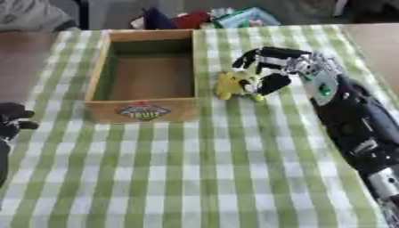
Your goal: Pick up objects on the table and place them in the box.
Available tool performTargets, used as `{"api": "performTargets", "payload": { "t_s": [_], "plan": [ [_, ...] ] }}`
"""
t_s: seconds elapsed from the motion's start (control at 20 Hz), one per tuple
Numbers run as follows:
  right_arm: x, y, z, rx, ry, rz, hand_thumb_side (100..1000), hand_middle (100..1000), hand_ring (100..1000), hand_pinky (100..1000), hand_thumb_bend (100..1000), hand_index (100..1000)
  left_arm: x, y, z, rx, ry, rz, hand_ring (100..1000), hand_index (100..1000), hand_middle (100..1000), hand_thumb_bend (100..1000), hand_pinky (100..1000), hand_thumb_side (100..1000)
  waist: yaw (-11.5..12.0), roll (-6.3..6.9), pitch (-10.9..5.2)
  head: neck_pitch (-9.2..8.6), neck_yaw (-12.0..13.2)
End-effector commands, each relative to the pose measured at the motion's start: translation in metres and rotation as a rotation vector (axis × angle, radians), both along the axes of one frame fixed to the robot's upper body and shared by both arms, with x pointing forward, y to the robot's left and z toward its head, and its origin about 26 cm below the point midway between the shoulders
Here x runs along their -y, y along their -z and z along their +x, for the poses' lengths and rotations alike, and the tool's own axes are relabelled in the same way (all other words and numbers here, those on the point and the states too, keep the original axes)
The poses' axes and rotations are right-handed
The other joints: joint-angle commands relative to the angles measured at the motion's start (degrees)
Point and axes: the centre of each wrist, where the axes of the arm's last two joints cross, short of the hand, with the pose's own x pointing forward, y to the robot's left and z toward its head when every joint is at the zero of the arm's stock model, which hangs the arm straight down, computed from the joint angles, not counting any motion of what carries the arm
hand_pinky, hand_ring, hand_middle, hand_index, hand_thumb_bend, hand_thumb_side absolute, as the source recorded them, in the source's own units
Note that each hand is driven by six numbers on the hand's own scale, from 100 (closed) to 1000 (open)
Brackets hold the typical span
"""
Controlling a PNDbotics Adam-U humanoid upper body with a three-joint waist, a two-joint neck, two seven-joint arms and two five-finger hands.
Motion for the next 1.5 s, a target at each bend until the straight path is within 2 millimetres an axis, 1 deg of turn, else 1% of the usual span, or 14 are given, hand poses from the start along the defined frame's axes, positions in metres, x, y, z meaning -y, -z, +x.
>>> {"api": "performTargets", "payload": {
  "t_s": [0.05,0.15,0.3,0.4,0.45,0.5,0.6,0.7,0.9,1.0,1.05,1.2,1.35,1.5],
  "plan": [
    [0.0,-0.007,0.002,0.02,-0.001,-0.046,466,863,868,696,100,923,-0.001,-0.008,0.0,0.026,0.004,0.009,607,511,555,100,534,674,0.09,0.1,-0.78,0.28,-0.23],
    [-0.001,-0.005,0.002,0.025,0.005,-0.08,402,861,857,699,100,921,-0.001,-0.008,0.0,0.025,0.005,0.009,607,511,555,100,534,675,0.14,0.14,-0.76,0.25,-0.32],
    [-0.002,-0.001,0.002,0.042,0.012,-0.121,336,833,823,692,100,910,-0.001,-0.007,0.0,0.024,0.005,0.009,607,511,555,100,535,675,0.18,0.18,-0.72,0.28,-0.43],
    [-0.002,0.001,0.002,0.054,0.016,-0.142,289,805,791,668,100,899,-0.001,-0.008,0.0,0.024,0.005,0.009,607,511,555,100,535,675,0.2,0.16,-0.7,0.27,-0.47],
    [-0.002,0.002,0.002,0.06,0.018,-0.15,291,791,773,649,100,892,0.0,-0.008,0.0,0.025,0.006,0.009,607,511,555,100,535,675,0.2,0.16,-0.69,0.26,-0.45],
    [-0.001,0.003,0.002,0.065,0.02,-0.155,290,773,742,619,100,882,0.0,-0.008,0.0,0.025,0.006,0.008,607,511,555,100,535,675,0.2,0.16,-0.69,0.26,-0.45],
    [-0.001,0.005,0.002,0.08,0.025,-0.156,285,709,636,557,100,848,0.0,-0.008,0.0,0.025,0.006,0.009,607,511,555,100,534,675,0.21,0.17,-0.68,0.24,-0.47],
    [0.0,0.006,0.002,0.105,0.031,-0.143,275,625,554,488,100,804,-0.001,-0.007,0.0,0.024,0.005,0.009,607,511,555,100,534,675,0.23,0.17,-0.69,0.22,-0.47],
    [0.0,0.003,0.001,0.19,0.044,-0.09,236,450,331,276,100,640,-0.001,-0.008,0.001,0.025,0.005,0.009,607,511,555,100,535,675,0.23,0.15,-0.72,0.17,-0.43],
    [0.001,0.0,0.001,0.249,0.052,-0.05,223,391,263,202,100,578,-0.001,-0.008,0.001,0.026,0.004,0.009,607,511,555,100,535,675,0.21,0.13,-0.73,0.09,-0.4],
    [0.001,-0.001,0.0,0.275,0.053,-0.035,216,369,241,173,100,553,-0.001,-0.008,0.001,0.027,0.004,0.009,607,511,555,100,535,674,0.21,0.11,-0.73,0.06,-0.4],
    [0.001,-0.009,-0.001,0.37,0.045,0.027,199,346,215,132,100,530,-0.001,-0.008,0.001,0.028,0.003,0.009,607,511,555,100,535,674,0.12,-0.01,-0.76,-0.09,-0.3],
    [0.0,-0.021,-0.003,0.435,0.026,0.073,190,341,208,122,100,524,-0.001,-0.009,0.001,0.03,0.003,0.009,607,512,554,100,535,672,0.11,-0.14,-0.83,-0.19,-0.25],
    [-0.002,-0.039,-0.004,0.486,0.012,0.121,179,336,204,113,100,520,-0.001,-0.009,0.001,0.031,0.004,0.01,607,512,554,100,535,672,0.19,-0.23,-0.94,-0.29,-0.26]
  ]
}}
